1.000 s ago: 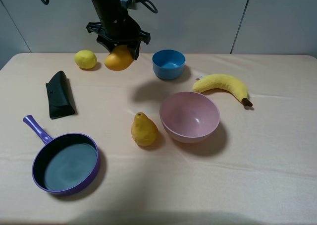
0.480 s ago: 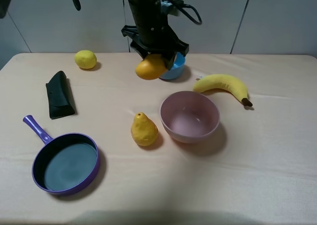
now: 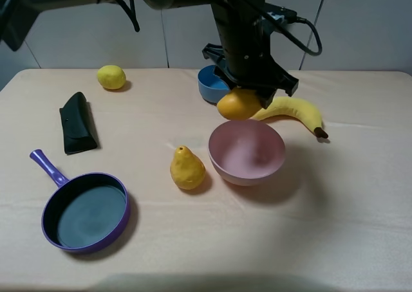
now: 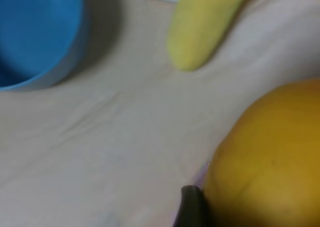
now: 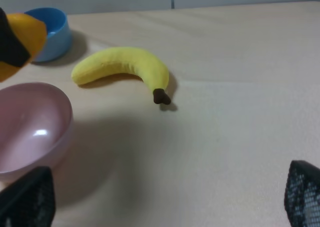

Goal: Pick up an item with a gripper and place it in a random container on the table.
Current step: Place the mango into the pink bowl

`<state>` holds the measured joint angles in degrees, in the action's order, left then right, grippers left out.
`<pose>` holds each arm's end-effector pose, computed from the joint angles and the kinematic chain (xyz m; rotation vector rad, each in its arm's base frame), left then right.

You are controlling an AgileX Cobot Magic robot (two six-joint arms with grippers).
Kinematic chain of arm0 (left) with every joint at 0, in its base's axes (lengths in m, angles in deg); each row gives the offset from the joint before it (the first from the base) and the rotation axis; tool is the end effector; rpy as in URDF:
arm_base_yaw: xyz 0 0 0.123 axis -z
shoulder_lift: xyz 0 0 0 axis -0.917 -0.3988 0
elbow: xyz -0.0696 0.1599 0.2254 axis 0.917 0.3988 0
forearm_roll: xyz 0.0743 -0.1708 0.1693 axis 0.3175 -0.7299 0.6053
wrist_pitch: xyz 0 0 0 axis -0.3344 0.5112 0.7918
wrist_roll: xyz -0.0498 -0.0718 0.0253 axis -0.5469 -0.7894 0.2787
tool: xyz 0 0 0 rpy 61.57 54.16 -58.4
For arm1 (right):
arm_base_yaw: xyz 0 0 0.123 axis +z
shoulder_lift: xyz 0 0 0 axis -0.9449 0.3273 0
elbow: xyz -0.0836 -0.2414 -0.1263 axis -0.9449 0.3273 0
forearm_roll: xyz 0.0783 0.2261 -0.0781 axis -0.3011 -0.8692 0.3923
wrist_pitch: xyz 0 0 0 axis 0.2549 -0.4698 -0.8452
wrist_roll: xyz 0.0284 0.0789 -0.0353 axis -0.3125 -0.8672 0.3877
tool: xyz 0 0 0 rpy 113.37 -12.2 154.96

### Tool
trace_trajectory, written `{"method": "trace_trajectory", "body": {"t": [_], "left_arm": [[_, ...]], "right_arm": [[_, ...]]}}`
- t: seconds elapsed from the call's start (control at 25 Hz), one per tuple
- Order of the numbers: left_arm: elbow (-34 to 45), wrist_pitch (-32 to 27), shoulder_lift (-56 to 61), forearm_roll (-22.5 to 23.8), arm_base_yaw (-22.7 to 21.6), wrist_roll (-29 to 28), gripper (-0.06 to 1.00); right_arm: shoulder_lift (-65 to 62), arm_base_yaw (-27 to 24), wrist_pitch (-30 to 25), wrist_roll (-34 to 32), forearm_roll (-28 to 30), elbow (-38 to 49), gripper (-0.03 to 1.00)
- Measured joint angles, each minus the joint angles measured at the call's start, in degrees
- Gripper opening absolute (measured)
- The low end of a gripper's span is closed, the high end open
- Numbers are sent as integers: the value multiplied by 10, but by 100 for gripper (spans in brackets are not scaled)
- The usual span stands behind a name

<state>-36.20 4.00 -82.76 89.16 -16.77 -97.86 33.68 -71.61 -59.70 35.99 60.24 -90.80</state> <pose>0.3263 -0.3755 0.2267 0.9462 2.4679 -0.2504 -0.0048 0.0089 0.2801 0.0227 2.0038 0.1361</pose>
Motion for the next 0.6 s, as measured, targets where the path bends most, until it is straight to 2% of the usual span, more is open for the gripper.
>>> {"method": "trace_trajectory", "body": {"t": [0.2,0.6], "left_arm": [[-1,18,-15,0,22,-2,62],[-1,18,-48,-4,35,-10,62]], "right_arm": [[0,0,0,0,0,0,69],[0,0,0,0,0,0,69]]}}
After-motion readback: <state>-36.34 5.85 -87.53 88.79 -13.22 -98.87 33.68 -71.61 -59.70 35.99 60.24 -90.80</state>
